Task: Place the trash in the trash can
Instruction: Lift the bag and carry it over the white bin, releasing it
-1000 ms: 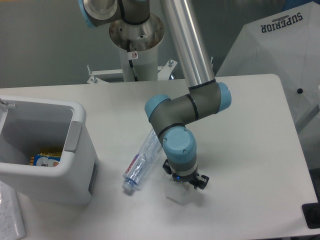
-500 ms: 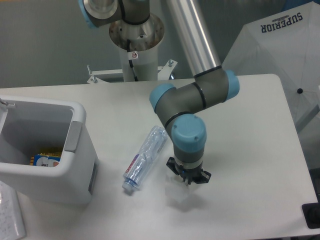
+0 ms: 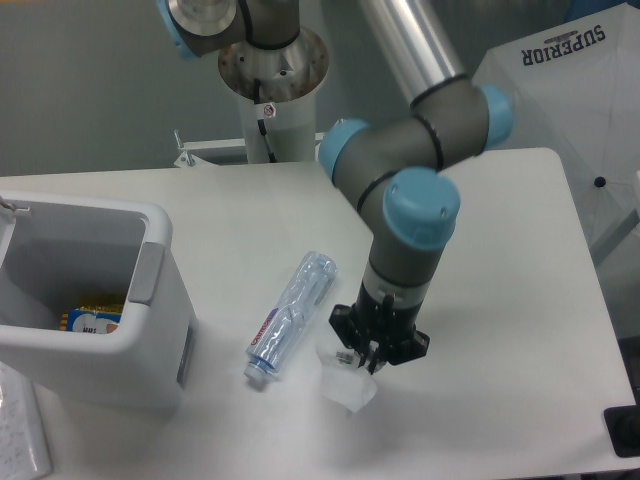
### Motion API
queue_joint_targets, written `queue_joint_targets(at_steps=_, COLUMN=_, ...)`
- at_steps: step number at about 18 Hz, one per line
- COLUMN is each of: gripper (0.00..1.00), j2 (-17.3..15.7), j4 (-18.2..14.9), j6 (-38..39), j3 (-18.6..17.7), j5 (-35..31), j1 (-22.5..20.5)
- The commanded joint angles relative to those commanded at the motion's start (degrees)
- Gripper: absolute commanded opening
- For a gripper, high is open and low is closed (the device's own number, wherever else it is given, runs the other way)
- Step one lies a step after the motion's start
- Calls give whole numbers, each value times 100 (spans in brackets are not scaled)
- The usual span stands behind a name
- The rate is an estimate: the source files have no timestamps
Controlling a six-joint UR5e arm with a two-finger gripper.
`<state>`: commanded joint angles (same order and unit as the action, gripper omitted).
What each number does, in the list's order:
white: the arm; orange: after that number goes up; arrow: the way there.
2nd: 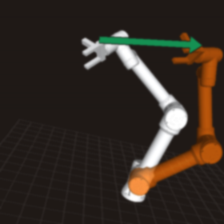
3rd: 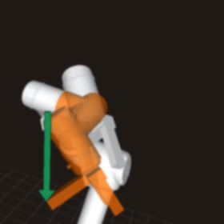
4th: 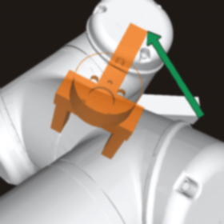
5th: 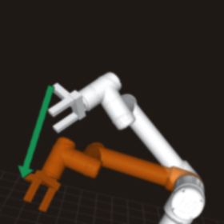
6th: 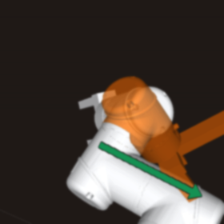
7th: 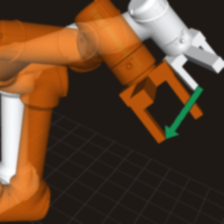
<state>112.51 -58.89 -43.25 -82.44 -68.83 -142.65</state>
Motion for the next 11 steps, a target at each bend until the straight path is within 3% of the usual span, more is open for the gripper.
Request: queue_joint_targets(at_steps=11, gripper=6, j2=-1230, j4=44, j6=1221, j3=44, j5=1828, j1=140)
